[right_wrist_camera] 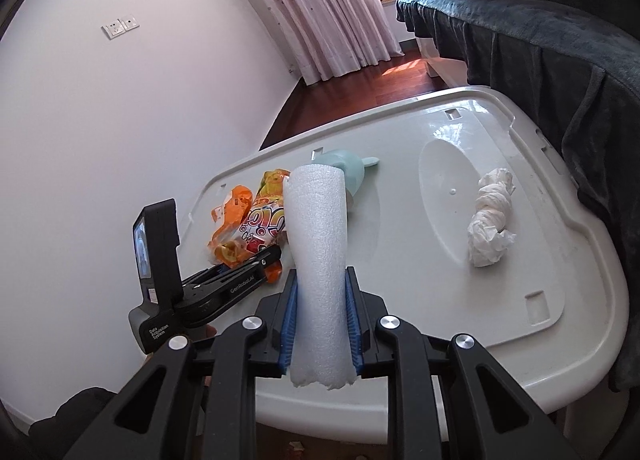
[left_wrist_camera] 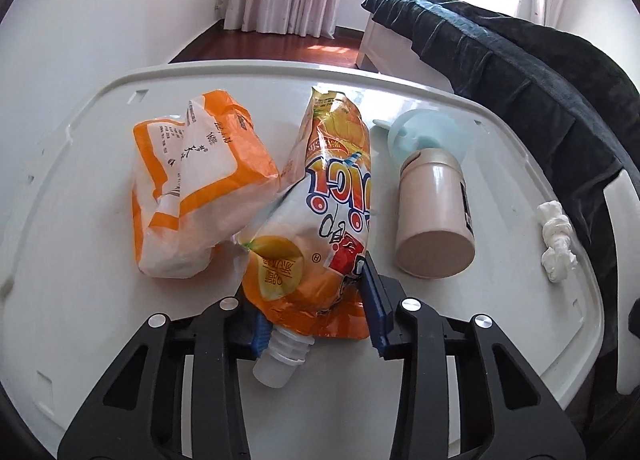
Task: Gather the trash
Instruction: 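Drop the orange juice pouch in the box with the left gripper while the right drops the foam roll, then grasp the white tissue with the right gripper and the beige cup with the left, then drop the beige cup into the box with the left gripper while the right drops the tissue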
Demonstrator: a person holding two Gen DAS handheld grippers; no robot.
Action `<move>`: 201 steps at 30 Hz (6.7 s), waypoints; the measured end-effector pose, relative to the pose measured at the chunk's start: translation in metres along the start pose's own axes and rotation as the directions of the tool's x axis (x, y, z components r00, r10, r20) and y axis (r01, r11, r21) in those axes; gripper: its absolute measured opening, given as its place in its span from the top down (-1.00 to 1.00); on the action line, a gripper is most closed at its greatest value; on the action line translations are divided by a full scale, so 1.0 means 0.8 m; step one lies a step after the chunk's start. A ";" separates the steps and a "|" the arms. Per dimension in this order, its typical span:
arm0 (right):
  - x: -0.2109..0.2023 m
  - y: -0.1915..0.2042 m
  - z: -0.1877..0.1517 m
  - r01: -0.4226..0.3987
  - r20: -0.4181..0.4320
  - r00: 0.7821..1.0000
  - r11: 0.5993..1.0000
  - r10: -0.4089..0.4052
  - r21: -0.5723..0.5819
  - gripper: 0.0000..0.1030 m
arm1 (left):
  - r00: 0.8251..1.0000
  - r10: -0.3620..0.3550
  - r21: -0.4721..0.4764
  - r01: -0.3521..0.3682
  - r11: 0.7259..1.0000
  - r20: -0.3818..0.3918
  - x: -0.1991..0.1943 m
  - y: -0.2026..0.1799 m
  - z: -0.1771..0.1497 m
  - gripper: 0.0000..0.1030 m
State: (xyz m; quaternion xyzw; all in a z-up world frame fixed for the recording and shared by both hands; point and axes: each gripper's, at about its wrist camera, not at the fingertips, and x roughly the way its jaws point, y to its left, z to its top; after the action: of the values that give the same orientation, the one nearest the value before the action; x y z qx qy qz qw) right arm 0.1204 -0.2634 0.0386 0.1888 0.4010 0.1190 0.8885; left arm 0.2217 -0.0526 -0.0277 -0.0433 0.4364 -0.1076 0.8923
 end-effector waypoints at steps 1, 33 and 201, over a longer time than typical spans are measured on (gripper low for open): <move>0.000 0.000 0.001 0.002 0.002 1.000 1.000 -0.002 0.001 0.58 | 1.000 0.001 0.012 -0.001 1.000 0.011 -0.008 -0.003 -0.004 0.37; -0.080 0.056 -0.199 0.045 0.021 0.999 0.986 -0.043 -0.160 0.56 | 0.995 0.063 0.134 -0.073 0.988 0.075 -0.268 -0.031 -0.251 0.43; -0.025 0.053 -0.267 0.184 -0.226 0.953 0.977 -0.204 -0.103 -0.25 | 0.961 0.160 -0.020 -0.168 0.985 -0.226 -0.169 0.029 -0.290 -0.52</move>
State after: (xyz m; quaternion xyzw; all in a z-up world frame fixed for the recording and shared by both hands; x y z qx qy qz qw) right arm -0.0573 -0.1812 -0.0594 0.0970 0.5147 0.0688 0.8491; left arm -0.0380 0.0048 -0.0699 -0.0121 0.5379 -0.0289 0.8425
